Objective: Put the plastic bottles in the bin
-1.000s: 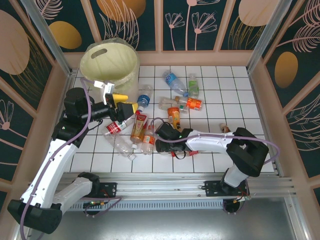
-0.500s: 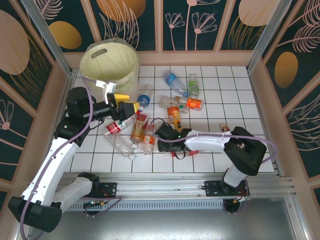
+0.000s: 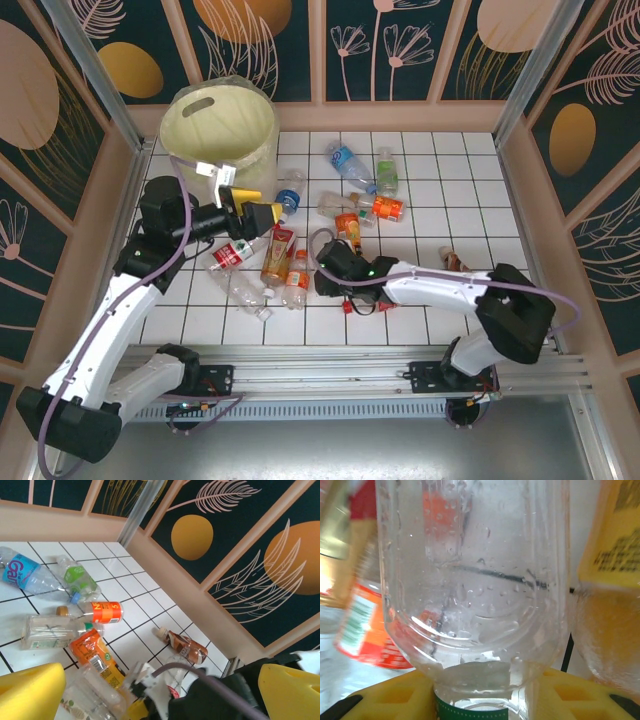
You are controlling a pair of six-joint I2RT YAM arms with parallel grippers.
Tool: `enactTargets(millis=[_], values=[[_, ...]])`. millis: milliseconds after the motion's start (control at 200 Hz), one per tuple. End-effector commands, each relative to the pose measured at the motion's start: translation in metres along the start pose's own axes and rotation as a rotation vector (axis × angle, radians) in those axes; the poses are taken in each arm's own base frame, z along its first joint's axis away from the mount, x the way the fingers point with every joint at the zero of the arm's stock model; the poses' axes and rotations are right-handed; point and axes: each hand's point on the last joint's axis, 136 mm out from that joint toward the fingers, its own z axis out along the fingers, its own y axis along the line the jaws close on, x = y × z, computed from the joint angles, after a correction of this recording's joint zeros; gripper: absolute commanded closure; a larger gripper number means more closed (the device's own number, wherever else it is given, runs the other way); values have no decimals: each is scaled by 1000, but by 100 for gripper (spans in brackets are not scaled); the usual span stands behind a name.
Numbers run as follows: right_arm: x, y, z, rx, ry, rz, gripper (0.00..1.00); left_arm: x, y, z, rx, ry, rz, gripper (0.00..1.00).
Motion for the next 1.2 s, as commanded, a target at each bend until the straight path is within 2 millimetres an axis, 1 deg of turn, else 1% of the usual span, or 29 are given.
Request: enactTargets(millis=[0, 55, 140, 325, 355, 425, 500, 595, 600, 615, 716, 886, 1031, 1126, 1196], values=[[-30, 6, -25, -79, -132, 15, 58, 0, 14, 6, -36, -35, -59, 1], [-37, 9, -36, -131, -166, 31, 58, 4, 21, 10, -49, -31, -111, 1], [-48, 12, -54, -194, -226, 39, 56, 10, 25, 17, -47, -22, -170, 1], [-65, 15, -90, -340, -326, 53, 56, 19, 16, 33, -13, 12, -245, 1], [-68, 14, -95, -351, -346, 55, 56, 21, 16, 36, -22, 24, -259, 1], [-72, 21, -109, -416, -368, 34, 56, 27, 17, 46, -49, 55, -285, 1], [-74, 25, -118, -446, -382, 7, 56, 35, 20, 57, -75, 88, -327, 1], [-75, 28, -124, -463, -391, -10, 56, 50, 23, 73, -95, 131, -368, 1], [-75, 28, -124, -465, -391, -12, 57, 46, 20, 73, -89, 124, -363, 1], [-75, 29, -125, -469, -390, -14, 57, 42, 16, 75, -84, 118, -358, 1], [-73, 33, -128, -492, -389, -29, 57, 48, 11, 91, -93, 151, -361, 1], [-72, 32, -130, -495, -394, -44, 57, 56, 5, 113, -92, 193, -373, 2], [-70, 30, -129, -486, -392, -47, 57, 62, 6, 123, -102, 216, -376, 10], [-69, 30, -129, -488, -391, -50, 57, 64, 6, 126, -98, 216, -372, 12], [-67, 29, -127, -486, -387, -50, 57, 63, 6, 127, -97, 213, -372, 16]])
